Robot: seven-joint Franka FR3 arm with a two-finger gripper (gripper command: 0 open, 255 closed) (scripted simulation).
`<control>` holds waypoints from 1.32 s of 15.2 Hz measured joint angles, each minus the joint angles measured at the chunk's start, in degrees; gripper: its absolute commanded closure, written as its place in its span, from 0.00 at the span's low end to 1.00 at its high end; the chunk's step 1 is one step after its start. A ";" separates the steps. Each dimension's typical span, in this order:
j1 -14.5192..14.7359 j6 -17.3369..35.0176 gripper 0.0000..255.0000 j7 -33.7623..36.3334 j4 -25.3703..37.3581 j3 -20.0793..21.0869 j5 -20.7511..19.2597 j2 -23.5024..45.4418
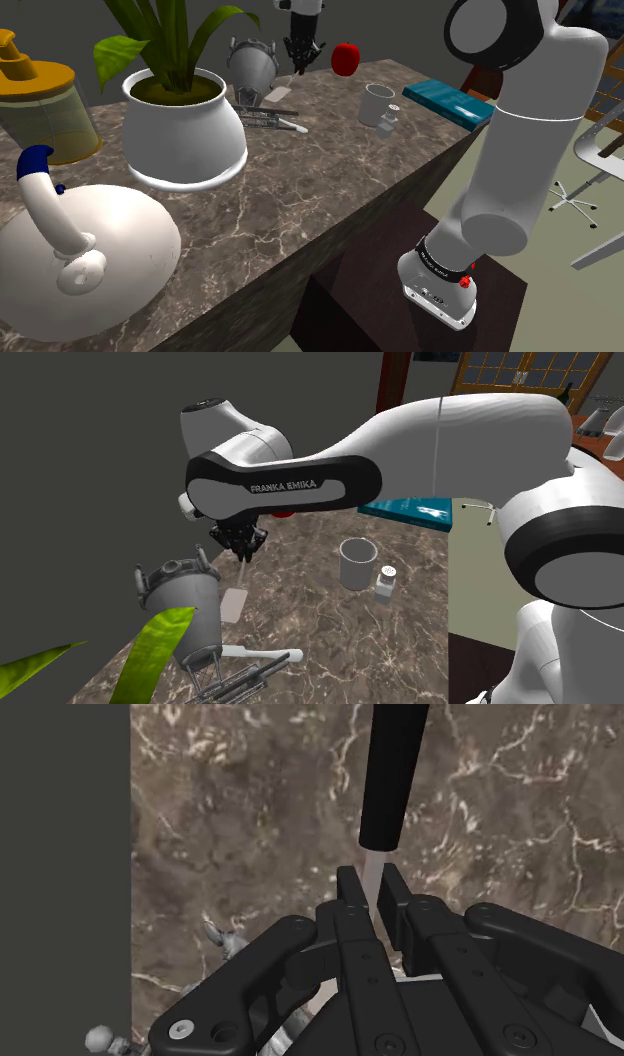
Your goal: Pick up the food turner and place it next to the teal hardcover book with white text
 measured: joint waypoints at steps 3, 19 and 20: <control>-0.01 -2.47 1.00 0.02 2.41 -0.01 -0.02 -0.03; -9.00 -4.26 1.00 -13.64 2.96 -4.73 1.07 -1.87; -9.84 -4.08 1.00 -14.84 3.27 -5.11 1.35 -1.43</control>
